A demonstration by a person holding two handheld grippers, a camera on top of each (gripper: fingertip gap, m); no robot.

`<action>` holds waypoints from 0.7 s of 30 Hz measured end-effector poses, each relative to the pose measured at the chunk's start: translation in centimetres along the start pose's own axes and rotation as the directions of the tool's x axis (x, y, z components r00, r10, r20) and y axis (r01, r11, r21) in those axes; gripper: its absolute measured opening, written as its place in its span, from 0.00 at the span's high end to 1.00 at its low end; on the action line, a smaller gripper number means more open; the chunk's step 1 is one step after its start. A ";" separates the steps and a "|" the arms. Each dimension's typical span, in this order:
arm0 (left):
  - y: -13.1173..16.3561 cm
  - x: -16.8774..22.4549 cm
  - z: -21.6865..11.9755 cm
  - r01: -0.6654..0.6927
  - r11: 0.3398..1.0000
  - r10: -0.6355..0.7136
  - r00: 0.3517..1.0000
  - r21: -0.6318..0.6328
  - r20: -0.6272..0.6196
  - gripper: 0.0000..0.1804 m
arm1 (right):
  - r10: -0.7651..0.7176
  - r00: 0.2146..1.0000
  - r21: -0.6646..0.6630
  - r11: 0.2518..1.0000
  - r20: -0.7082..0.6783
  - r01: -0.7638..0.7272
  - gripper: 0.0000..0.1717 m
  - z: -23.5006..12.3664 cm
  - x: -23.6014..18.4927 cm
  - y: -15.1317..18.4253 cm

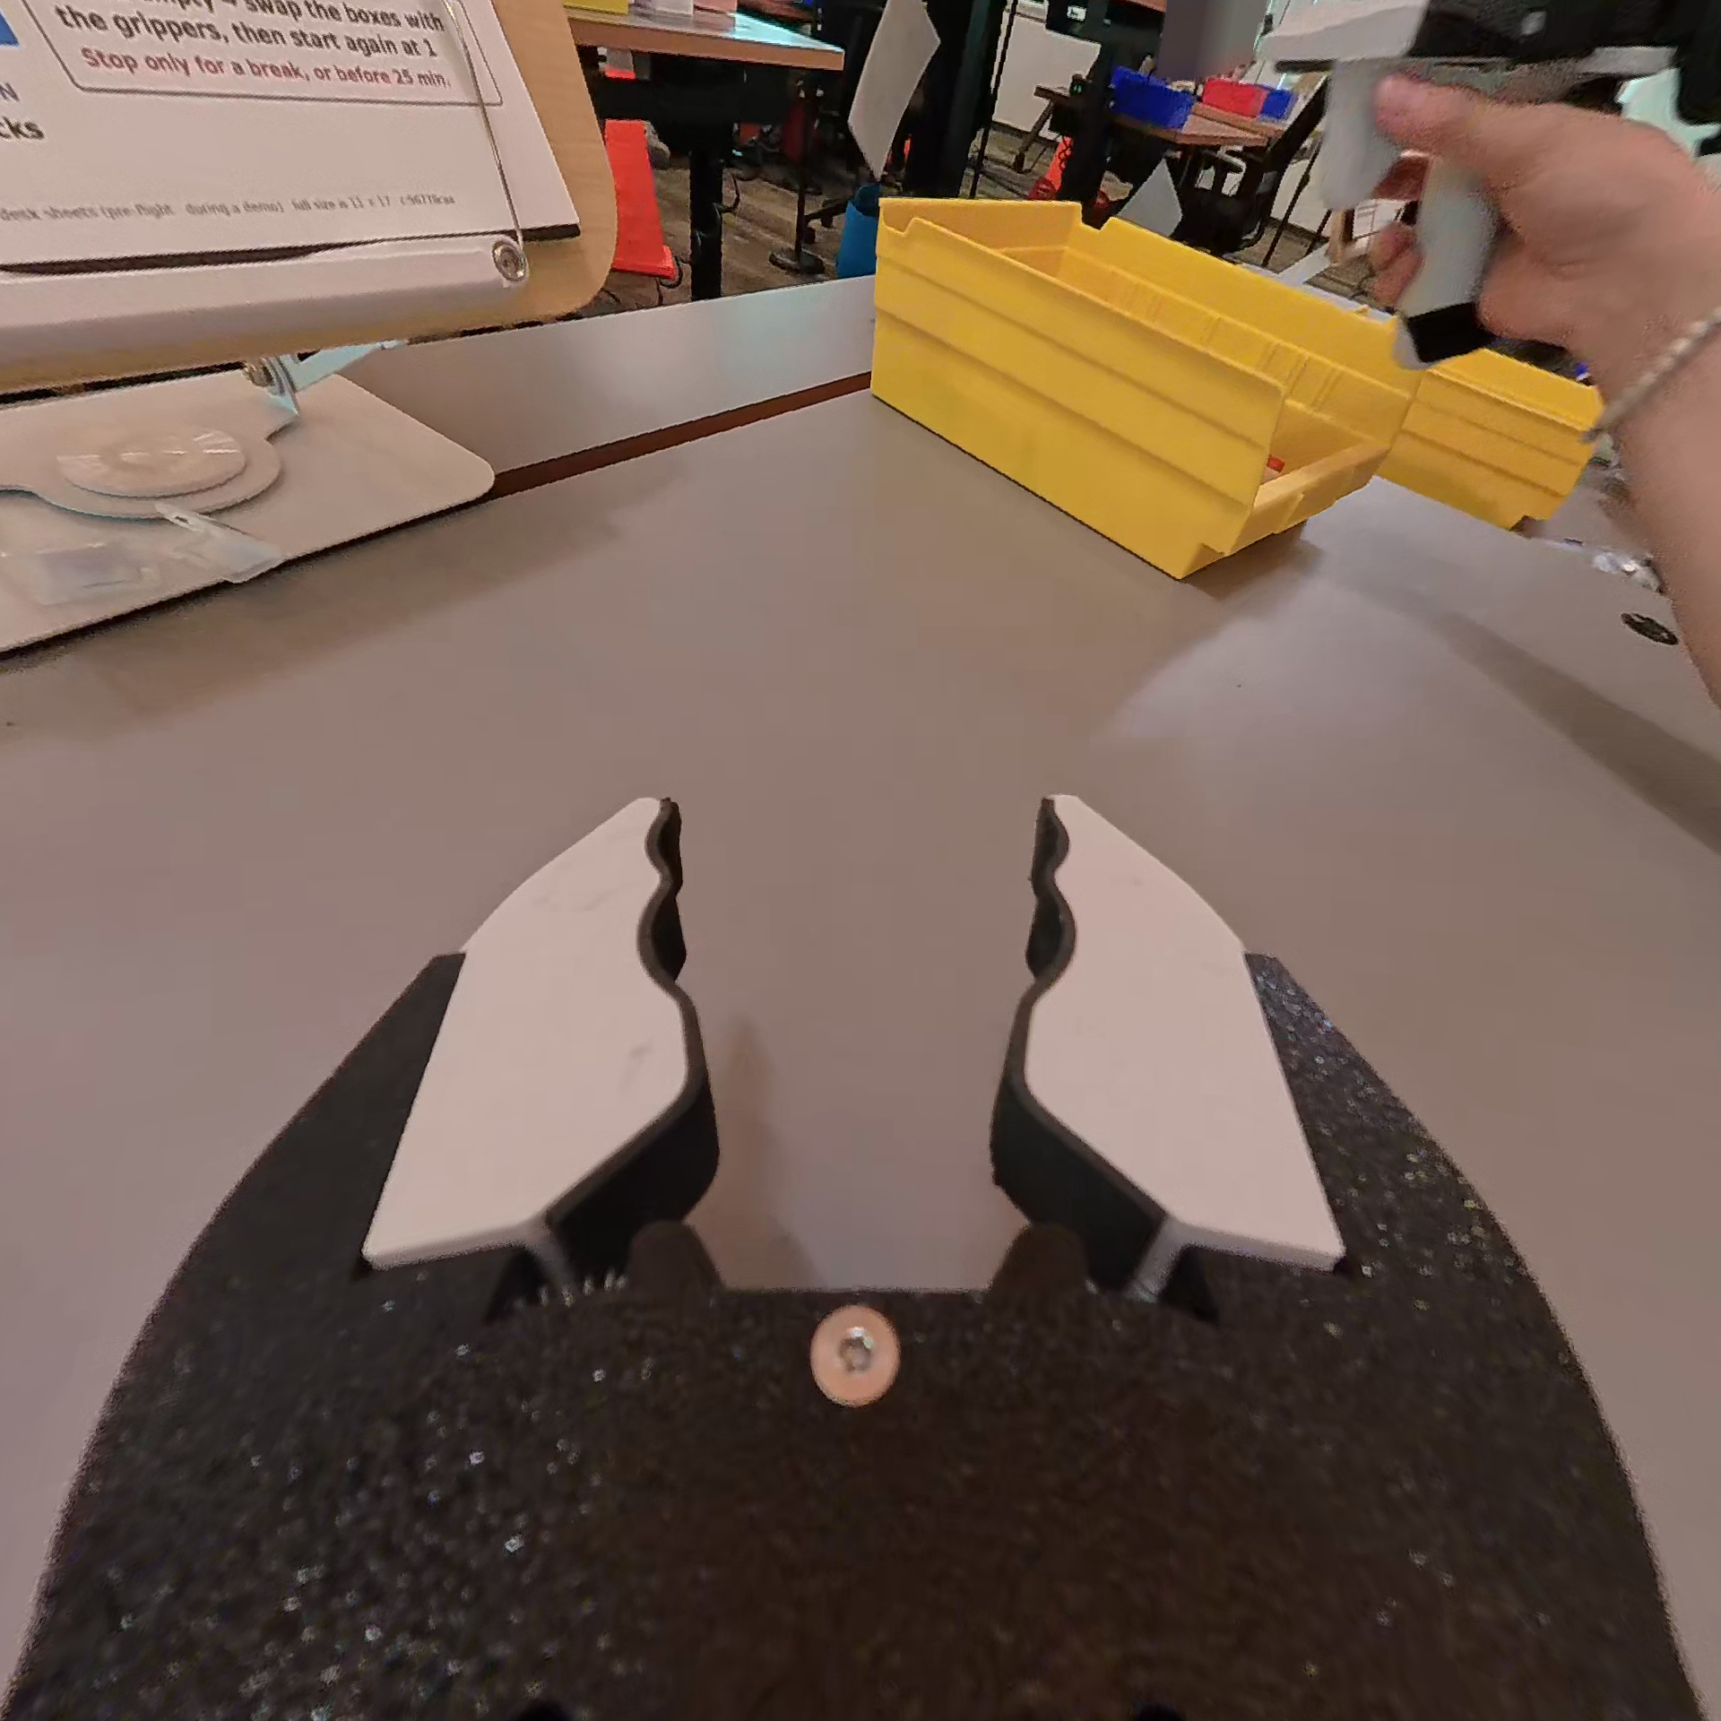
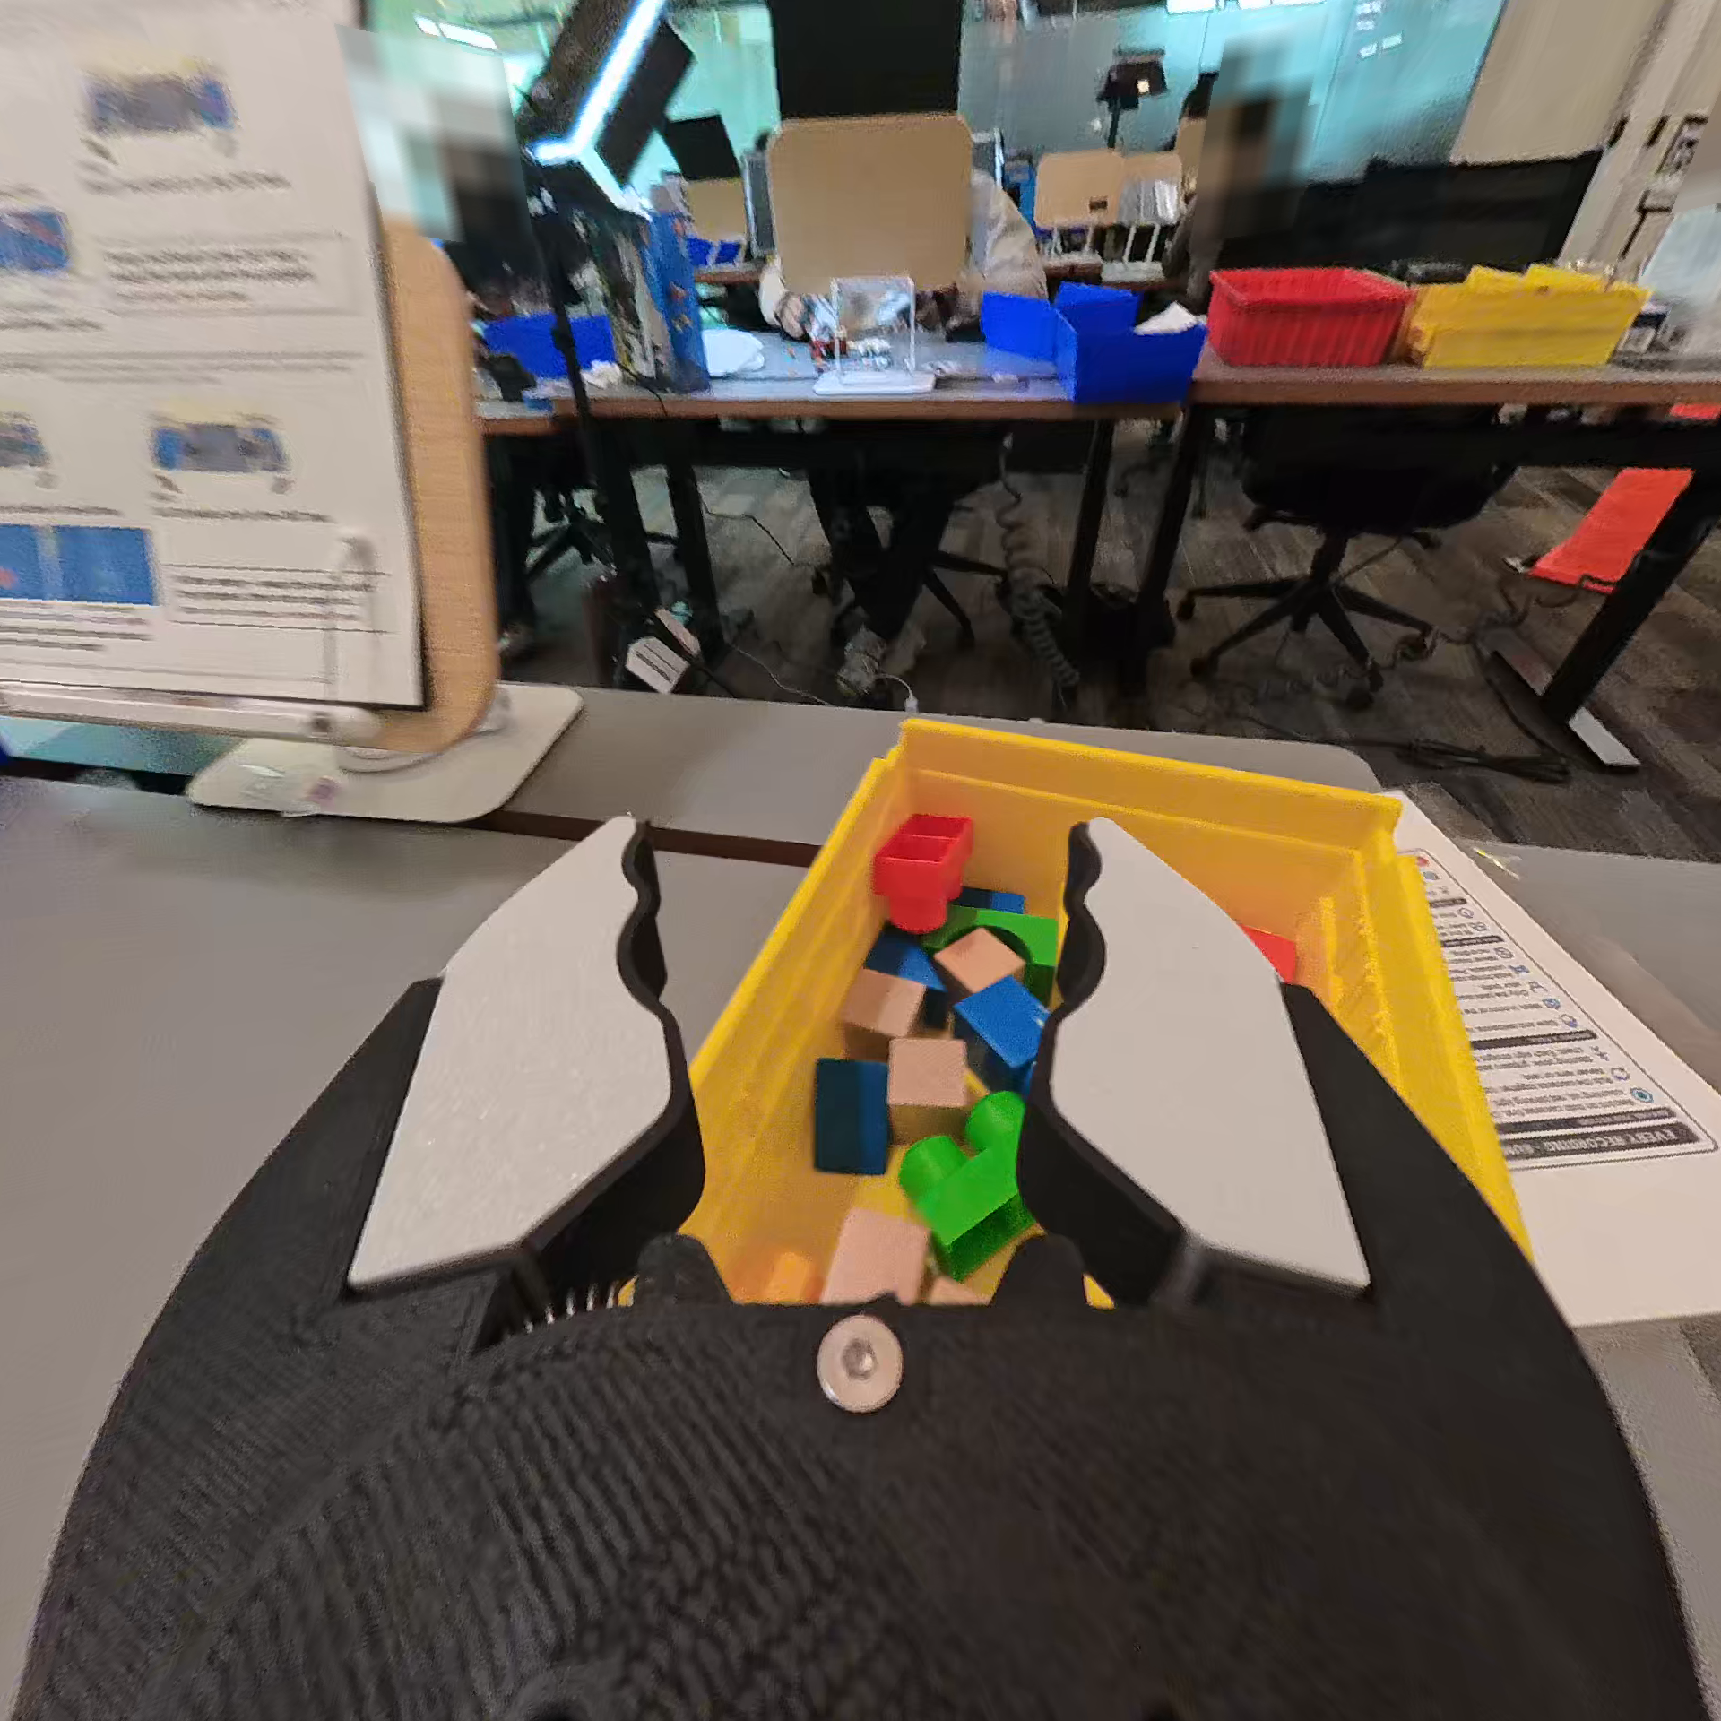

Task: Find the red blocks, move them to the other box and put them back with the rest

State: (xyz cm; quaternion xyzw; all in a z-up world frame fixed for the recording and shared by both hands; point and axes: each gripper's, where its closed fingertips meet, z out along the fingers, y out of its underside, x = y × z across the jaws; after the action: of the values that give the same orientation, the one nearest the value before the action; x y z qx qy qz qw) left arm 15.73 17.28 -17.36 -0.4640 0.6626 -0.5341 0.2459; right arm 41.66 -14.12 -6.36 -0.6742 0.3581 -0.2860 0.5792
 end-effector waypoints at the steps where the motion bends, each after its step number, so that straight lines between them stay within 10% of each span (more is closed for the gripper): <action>1: -0.2 -0.1 -0.1 -0.001 1.000 0.001 1.000 0.005 0.007 0.60 | -0.003 1.000 0.023 1.000 0.011 0.002 0.52 -1.2 -1.0 -0.3; 12: -4.2 -6.3 -8.2 0.075 0.992 -0.096 0.970 0.099 0.225 0.61 | -0.189 0.944 0.112 0.980 0.271 0.164 0.54 -9.7 -16.5 2.7; 21: -3.8 -22.3 -21.7 0.270 0.949 -0.079 0.703 -0.163 0.707 0.61 | -0.225 0.923 0.151 0.971 0.313 0.186 0.56 -10.5 -20.3 2.6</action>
State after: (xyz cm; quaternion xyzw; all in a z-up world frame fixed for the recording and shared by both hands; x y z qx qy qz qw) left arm 9.26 47.22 -10.85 -0.7180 0.5378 -0.2536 0.3618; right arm 21.09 -3.87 -6.60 -0.7107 0.1666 -0.2497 0.6363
